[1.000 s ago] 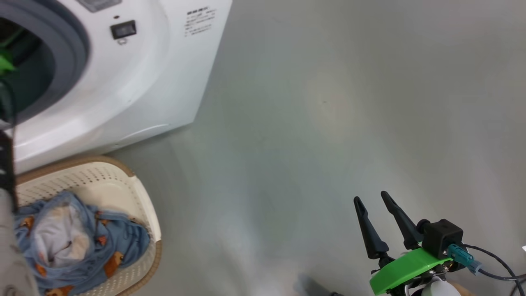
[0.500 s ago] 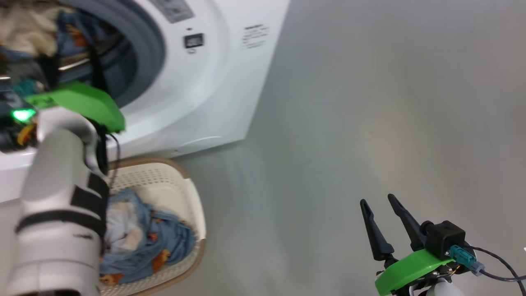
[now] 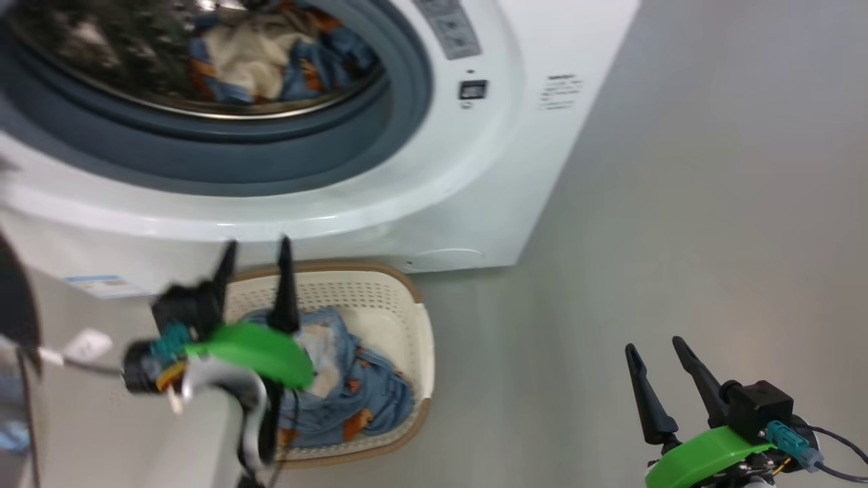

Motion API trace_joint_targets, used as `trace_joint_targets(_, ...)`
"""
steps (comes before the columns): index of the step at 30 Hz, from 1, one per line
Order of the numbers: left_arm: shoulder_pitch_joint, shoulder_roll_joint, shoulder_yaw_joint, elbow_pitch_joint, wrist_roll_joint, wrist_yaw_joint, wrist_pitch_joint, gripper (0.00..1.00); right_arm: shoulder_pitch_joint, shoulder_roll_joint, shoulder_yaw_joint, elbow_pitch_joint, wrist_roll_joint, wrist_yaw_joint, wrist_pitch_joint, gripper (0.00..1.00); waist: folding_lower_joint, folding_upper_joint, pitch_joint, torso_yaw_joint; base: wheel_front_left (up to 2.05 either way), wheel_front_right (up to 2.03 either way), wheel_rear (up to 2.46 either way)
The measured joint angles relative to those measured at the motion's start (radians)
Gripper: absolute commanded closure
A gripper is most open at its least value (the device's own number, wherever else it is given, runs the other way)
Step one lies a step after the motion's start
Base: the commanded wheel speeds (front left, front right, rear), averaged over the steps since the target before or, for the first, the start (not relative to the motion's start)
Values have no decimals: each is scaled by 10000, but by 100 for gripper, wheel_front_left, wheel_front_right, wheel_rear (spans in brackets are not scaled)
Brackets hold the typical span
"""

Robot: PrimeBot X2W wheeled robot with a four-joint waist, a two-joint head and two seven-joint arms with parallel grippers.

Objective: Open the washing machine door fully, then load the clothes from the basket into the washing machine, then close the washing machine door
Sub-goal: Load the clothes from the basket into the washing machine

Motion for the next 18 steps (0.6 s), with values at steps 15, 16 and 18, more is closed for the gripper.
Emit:
trace_joint_targets(15,4090,163,-431,-2849,-1204,825,2,0,680,-15,-130,113,-12,0,0,0,0,0,-1379,1118,0,0,0)
trace_joint_targets(16,4244,169,-428,-2917,-1227,823,0,0,745,-13,-134,109,-12,0,0,0,1,0,-1487,1157,0,0,0)
trace_joint_targets(18,4507,176,-412,-3028,-1227,838,0,0,838,-6,-151,144,-31,0,0,0,0,0,-1707,1222,0,0,0)
